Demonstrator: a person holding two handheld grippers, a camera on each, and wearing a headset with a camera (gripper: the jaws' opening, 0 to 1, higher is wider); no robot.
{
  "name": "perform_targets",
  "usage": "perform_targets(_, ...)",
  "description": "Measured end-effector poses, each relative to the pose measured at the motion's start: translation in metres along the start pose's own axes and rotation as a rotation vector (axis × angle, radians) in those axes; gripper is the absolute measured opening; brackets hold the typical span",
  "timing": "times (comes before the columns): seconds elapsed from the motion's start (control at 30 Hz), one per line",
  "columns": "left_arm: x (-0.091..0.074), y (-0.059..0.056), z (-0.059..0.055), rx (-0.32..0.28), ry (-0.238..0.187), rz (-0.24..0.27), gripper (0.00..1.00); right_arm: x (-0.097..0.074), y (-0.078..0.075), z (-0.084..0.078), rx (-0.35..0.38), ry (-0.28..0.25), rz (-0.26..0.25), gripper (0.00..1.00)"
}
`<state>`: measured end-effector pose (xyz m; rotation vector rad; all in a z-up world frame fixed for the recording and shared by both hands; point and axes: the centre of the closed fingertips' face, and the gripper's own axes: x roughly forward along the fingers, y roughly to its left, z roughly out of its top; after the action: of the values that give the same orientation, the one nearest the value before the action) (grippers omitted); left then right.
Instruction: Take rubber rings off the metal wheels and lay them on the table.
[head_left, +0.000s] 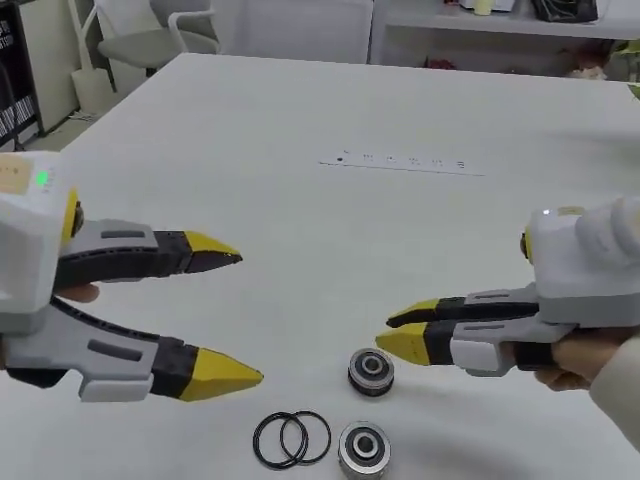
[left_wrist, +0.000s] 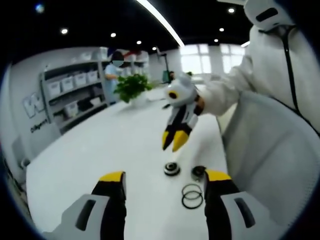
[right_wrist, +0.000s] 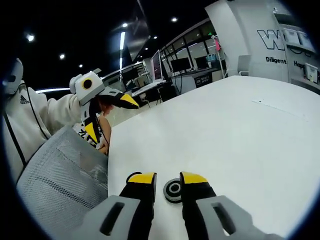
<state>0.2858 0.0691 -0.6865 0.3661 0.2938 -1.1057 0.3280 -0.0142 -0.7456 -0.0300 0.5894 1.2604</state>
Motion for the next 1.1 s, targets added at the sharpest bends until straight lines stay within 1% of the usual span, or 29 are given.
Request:
perform_targets(0.13, 0.013, 0.002, 0.007, 0.021, -0.002, -0.020, 0.62, -0.004, -0.006, -0.006, 0.000, 0.001, -0.022, 0.16)
perform_targets(0.23, 0.024, 0.004, 0.010, 0.042, -0.003, -0.037, 0.59, -0.005, -0.010, -0.012, 0.003, 0.006, -0.031, 0.16)
perform_targets(0.27, 0.030, 0.005, 0.010, 0.042, -0.004, -0.037, 0.58, -0.005, -0.011, -0.013, 0.004, 0.009, -0.034, 0.17)
perform_targets(0.4, 0.045, 0.005, 0.008, 0.049, 0.002, -0.060, 0.56, -0.005, -0.015, -0.022, 0.001, 0.024, -0.043, 0.17)
perform_targets(0.5, 0.056, 0.007, 0.009, 0.046, -0.006, -0.064, 0.53, -0.004, -0.016, -0.028, 0.006, 0.034, -0.040, 0.17)
perform_targets(0.57, 0.063, 0.007, 0.009, 0.046, -0.011, -0.073, 0.52, -0.003, -0.017, -0.033, 0.008, 0.042, -0.041, 0.17)
perform_targets(0.73, 0.078, 0.006, 0.002, 0.043, 0.007, -0.091, 0.49, 0.000, -0.017, -0.040, 0.000, 0.057, -0.037, 0.18)
perform_targets(0.8, 0.084, 0.005, 0.001, 0.040, 0.004, -0.095, 0.48, 0.003, -0.016, -0.042, -0.003, 0.065, -0.035, 0.19)
perform_targets(0.87, 0.091, 0.004, -0.002, 0.035, 0.006, -0.104, 0.46, 0.005, -0.016, -0.044, -0.005, 0.071, -0.032, 0.20)
perform_targets(1.0, 0.104, 0.002, -0.012, 0.029, 0.030, -0.111, 0.40, 0.010, -0.015, -0.049, -0.020, 0.089, -0.027, 0.20)
perform_targets(1.1, 0.112, -0.003, -0.019, 0.015, 0.049, -0.129, 0.38, 0.013, -0.014, -0.052, -0.037, 0.101, -0.017, 0.20)
